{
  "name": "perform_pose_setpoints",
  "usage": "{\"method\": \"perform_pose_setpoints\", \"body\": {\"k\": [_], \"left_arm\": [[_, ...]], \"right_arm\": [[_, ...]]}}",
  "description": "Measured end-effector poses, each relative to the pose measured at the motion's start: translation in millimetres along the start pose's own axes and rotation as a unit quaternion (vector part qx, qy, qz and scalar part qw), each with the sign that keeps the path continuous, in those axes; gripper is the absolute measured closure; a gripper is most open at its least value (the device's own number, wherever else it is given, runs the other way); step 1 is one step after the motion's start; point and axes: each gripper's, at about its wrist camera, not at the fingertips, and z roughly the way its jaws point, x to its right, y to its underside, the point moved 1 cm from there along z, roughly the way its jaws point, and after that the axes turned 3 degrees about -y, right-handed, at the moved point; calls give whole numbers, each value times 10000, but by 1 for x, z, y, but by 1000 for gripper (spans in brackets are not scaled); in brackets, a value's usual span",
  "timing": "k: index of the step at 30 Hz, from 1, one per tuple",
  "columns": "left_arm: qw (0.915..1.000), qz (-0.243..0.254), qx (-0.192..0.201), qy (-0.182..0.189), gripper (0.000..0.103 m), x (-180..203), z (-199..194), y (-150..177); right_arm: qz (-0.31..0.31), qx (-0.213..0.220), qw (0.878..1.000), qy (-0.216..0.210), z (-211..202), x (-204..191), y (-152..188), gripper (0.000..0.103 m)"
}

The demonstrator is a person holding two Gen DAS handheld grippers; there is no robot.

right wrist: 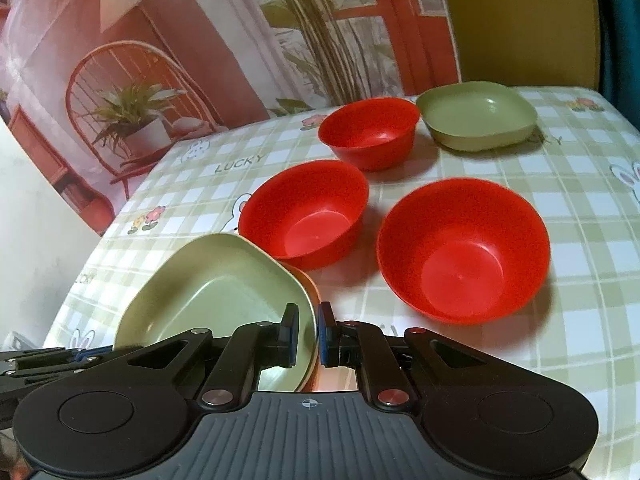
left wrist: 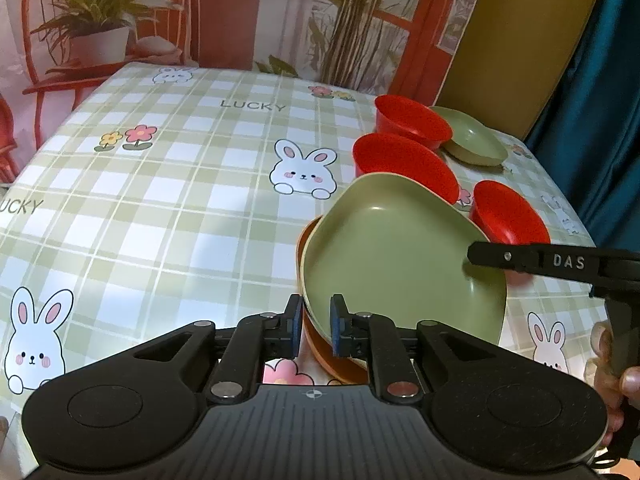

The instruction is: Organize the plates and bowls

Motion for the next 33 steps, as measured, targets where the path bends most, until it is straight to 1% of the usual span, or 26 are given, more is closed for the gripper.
{"method": "perform_pose_setpoints", "body": {"k": [4,7,9,12,15,17,19,20,21,24,30,33], "left_arm": [[10000,-24,-87,-14,86,0,4,0],[9999,-87,-134,11,84,-3,6,1],[9998,-142,-107,53,82,-5,6,1],[9999,-120,-102,41,81,-5,6,1],[9999,-125,-99,22,80,-5,5,1],[9999,-98,-68,-38,79,-4,3,1],[10000,-66,-1,-71,76,-4,0,0],[10000,-68,40,-56,71,-4,-2,0],[9999,-74,80,-43,69,-4,-4,0],[9998,-75,170,-31,69,-4,-8,-2],[9988,-171,406,-207,69,-11,-7,-14],[9983,-226,371,-379,75,-14,-2,-16]], "right_arm": [[-170,64,9998,52,6,-5,-6,92],[-209,27,9998,11,10,-6,-6,84],[-253,21,9996,86,11,-7,-5,82],[-249,21,9995,184,9,-5,-5,80],[-324,-4,9990,317,4,-5,-3,74],[-345,-84,9988,329,2,-5,1,71],[-451,-164,9983,326,1,-9,6,70],[-528,-204,9979,327,1,-11,9,67],[-601,-249,9973,332,1,-14,12,66],[-737,-379,9961,303,4,-20,18,63],[-816,-602,9945,261,9,-23,25,62],[-917,-675,9931,290,9,-24,28,62]]}}
